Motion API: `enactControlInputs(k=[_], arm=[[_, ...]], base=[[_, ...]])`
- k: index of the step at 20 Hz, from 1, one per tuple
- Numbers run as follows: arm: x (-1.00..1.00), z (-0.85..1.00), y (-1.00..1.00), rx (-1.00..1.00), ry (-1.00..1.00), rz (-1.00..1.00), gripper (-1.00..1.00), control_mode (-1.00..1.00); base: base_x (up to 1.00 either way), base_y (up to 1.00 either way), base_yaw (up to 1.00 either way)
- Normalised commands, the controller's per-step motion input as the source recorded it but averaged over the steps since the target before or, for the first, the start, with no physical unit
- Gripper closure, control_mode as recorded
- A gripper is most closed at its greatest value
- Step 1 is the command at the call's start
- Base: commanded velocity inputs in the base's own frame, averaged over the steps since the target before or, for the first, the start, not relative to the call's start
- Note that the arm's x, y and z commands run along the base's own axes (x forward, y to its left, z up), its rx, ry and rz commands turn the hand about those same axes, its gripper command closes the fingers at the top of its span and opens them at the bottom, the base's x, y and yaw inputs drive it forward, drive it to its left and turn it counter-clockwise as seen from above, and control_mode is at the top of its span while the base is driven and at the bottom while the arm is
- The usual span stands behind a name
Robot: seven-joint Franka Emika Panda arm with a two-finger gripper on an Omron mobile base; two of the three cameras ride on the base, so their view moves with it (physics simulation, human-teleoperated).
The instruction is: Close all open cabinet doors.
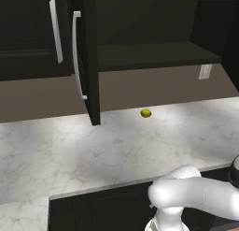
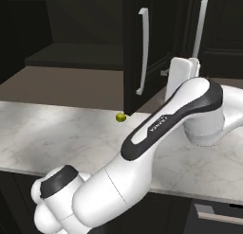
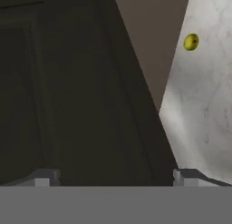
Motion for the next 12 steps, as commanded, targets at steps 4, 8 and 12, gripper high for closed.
enactControlInputs(k=[4,8,12], arm=[[0.1,0.09,0.31,0.0,-0.15,0.14,-1.0,-1.0],[0.12,0.1,0.35,0.0,-0.1,0.11,-1.0,-1.0],[0.0,0.04,0.45,0.0,-0.13,0.07,-1.0,-1.0]], base=[[0.0,0.0,0.0],[0.0,0.0,0.0],[0.0,0.0,0.0]])
